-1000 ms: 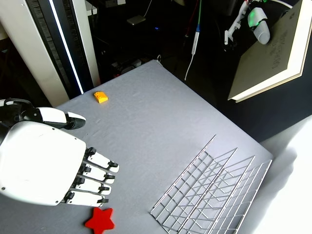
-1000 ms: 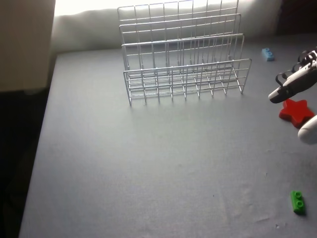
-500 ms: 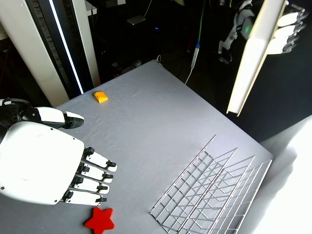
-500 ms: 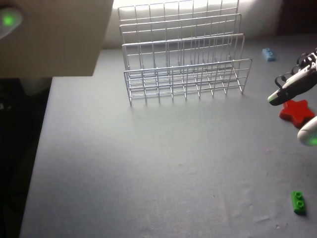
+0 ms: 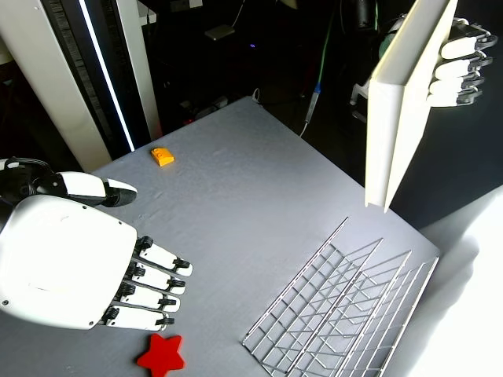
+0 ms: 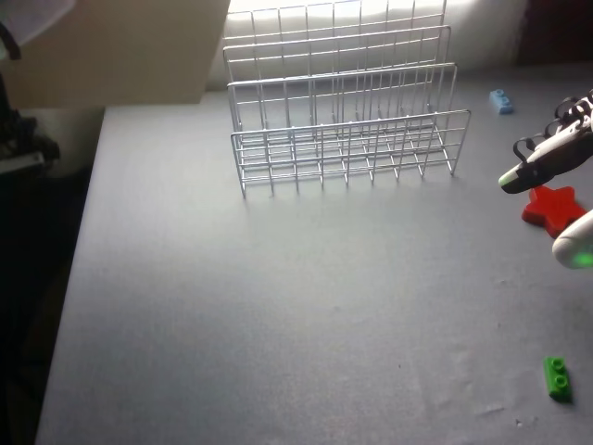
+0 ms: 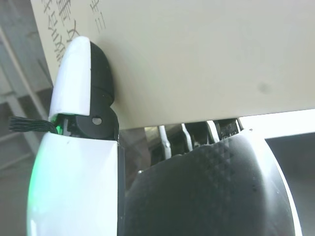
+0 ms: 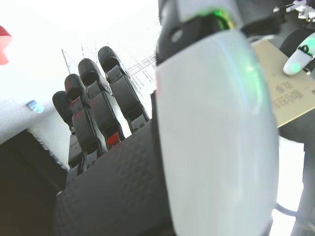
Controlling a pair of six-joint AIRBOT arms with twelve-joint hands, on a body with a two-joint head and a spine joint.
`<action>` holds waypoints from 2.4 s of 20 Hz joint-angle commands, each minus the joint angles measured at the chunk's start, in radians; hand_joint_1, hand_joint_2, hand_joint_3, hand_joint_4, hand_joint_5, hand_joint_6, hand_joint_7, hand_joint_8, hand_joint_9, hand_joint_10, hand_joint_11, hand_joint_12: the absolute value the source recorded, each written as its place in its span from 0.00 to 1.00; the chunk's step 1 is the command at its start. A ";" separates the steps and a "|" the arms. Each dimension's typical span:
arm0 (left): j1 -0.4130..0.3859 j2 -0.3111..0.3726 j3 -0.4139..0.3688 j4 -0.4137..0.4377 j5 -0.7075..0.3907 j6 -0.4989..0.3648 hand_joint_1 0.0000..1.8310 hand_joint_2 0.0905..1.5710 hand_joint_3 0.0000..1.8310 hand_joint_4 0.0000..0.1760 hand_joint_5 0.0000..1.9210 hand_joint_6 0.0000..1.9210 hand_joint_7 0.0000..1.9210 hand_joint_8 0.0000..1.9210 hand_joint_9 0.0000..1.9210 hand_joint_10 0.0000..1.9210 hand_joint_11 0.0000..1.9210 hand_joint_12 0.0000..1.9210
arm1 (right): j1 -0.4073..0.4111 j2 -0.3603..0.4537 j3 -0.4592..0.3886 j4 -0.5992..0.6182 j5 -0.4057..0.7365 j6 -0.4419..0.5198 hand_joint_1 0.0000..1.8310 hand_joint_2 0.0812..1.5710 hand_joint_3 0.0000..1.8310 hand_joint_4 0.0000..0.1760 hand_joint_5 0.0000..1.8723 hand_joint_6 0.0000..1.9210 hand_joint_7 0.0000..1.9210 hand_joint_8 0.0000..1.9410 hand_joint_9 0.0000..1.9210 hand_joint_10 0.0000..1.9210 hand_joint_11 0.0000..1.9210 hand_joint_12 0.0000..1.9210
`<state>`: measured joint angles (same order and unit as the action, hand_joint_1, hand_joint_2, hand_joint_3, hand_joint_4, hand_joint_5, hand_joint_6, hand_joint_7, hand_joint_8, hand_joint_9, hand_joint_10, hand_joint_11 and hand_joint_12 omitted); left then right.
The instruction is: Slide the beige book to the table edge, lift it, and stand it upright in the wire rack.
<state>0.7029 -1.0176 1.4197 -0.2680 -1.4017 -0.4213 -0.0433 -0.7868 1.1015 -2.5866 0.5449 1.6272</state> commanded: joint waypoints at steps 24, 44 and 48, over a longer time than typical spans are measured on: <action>-0.231 -0.249 0.068 0.000 -0.006 -0.114 0.80 0.77 0.00 0.00 0.37 0.71 0.29 0.73 0.35 0.71 0.33 0.88 | 0.008 0.008 0.007 0.028 -0.064 -0.016 0.14 0.61 0.00 0.00 0.18 0.00 0.19 0.00 0.19 0.00 0.02 0.45; -0.179 -0.505 0.366 -0.015 -0.042 -0.204 0.80 0.77 0.00 0.00 0.37 0.70 0.27 0.73 0.34 0.72 0.35 0.86 | 0.008 0.007 0.007 0.033 -0.068 -0.033 0.19 0.58 0.00 0.00 0.20 0.01 0.21 0.01 0.20 0.01 0.03 0.48; -0.163 -0.526 0.379 -0.017 -0.045 -0.216 0.80 0.76 0.00 0.00 0.39 0.68 0.30 0.71 0.35 0.71 0.35 0.84 | 0.008 0.007 0.008 0.033 -0.070 -0.040 0.19 0.58 0.00 0.00 0.19 0.00 0.19 0.00 0.19 0.00 0.02 0.48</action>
<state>0.5476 -1.5520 1.7947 -0.2710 -1.3273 -0.6189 -0.0433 -0.7864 1.1038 -2.5847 0.5392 1.5867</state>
